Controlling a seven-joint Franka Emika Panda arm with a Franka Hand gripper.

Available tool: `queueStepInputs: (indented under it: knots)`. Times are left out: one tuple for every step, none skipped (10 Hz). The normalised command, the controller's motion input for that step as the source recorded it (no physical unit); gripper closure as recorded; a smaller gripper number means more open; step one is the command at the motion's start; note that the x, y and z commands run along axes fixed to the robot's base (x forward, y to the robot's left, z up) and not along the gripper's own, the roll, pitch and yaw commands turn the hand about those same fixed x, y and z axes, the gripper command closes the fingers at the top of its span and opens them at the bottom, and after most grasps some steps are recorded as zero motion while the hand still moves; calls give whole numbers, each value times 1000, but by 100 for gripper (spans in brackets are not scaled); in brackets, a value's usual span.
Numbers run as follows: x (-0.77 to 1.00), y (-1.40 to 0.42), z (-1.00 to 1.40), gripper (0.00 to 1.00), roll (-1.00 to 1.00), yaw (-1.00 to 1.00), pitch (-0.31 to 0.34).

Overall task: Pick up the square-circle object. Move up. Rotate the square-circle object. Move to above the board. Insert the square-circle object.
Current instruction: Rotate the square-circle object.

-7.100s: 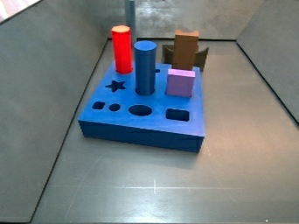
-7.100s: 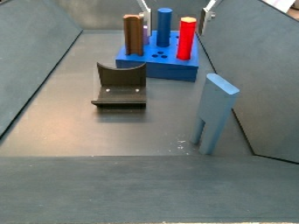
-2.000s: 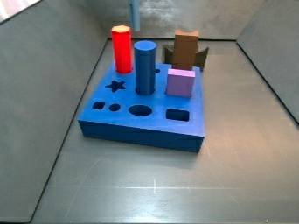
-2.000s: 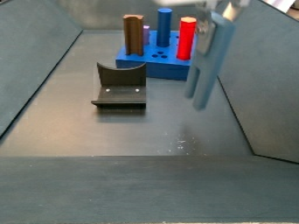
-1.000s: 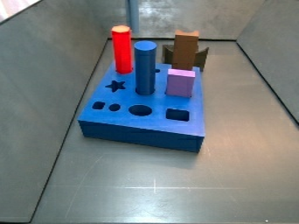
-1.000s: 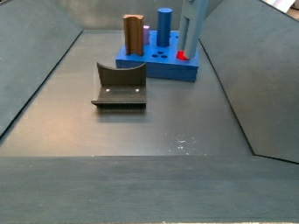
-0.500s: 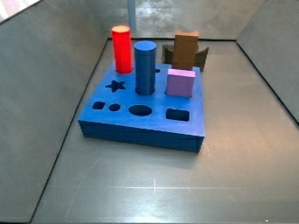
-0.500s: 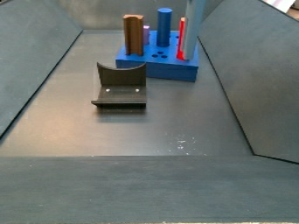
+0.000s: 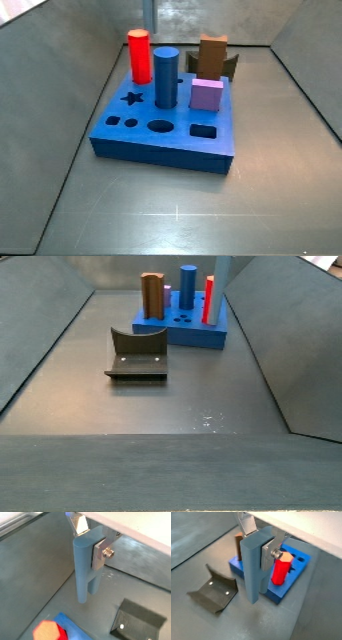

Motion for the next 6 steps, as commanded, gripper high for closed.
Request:
queueStepInputs:
  knots:
    - [18, 3, 15, 100, 51, -1000, 73]
    - [19, 4, 17, 100, 54, -1000, 91]
    - [20, 3, 19, 100, 46, -706, 94]
    - [21, 2, 21, 100, 33, -471, 90]
    - [22, 2, 23, 100, 19, -241, 86]
    - [4, -61, 0, 100, 2, -1000, 12]
